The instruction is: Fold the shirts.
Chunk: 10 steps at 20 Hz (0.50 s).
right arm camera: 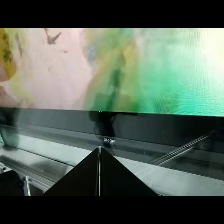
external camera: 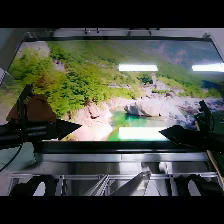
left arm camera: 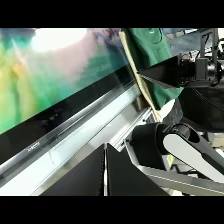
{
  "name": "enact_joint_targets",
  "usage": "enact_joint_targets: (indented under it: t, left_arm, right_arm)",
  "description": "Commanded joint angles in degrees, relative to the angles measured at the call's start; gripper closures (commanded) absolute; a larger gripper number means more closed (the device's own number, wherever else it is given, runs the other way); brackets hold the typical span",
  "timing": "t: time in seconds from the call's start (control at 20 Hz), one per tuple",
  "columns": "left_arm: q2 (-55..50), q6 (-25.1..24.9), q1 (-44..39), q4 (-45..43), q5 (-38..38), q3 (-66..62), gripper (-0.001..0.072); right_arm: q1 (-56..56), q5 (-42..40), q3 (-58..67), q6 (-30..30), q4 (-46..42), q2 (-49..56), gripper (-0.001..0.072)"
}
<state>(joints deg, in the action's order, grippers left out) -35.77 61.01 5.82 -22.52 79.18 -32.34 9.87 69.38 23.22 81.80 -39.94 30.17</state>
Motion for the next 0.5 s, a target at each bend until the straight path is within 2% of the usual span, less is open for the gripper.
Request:
enact_joint_targets:
  t: [0.0, 0.1, 0.15, 0.25, 0.3, 0.35, 0.45]
  left_arm:
    - [1.92, -0.04, 0.11, -0.55, -0.31, 0.04, 0.069]
    - [2.64, -0.04, 0.5, -0.92, -1.4, -0.33, 0.0709]
    - [2.56, 0.07, 1.84, -3.87, -1.86, -2.29, 0.071]
    - [0.15, 3.23, 8.0, -17.27, -2.32, -10.8, 0.0708]
    - [-1.64, 3.41, 11.87, -23.58, -1.9, -15.37, 0.0677]
    - [-4.04, 4.83, 16.39, -29.46, -1.57, -19.8, 0.0385]
    - [-9.07, 11.21, 26.34, -37.7, -2.45, -25.31, -0.0013]
  right_arm:
    - [-0.04, 0.02, -0.04, 0.04, 0.13, -0.04, 0.0687]
    - [-0.04, 0.02, -0.04, 0.02, 0.13, -0.04, 0.0687]
    - [-0.07, 0.02, -0.04, 0.02, 0.13, -0.04, 0.0687]
    - [-0.04, 0.02, -0.04, 0.02, 0.13, -0.04, 0.0687]
    - [-0.04, 0.02, -0.04, 0.02, 0.13, -0.04, 0.0687]
    - [-0.04, 0.02, -0.04, 0.04, 0.13, -0.04, 0.0687]
    - [-0.04, 0.02, -0.04, 0.04, 0.13, -0.04, 0.0687]
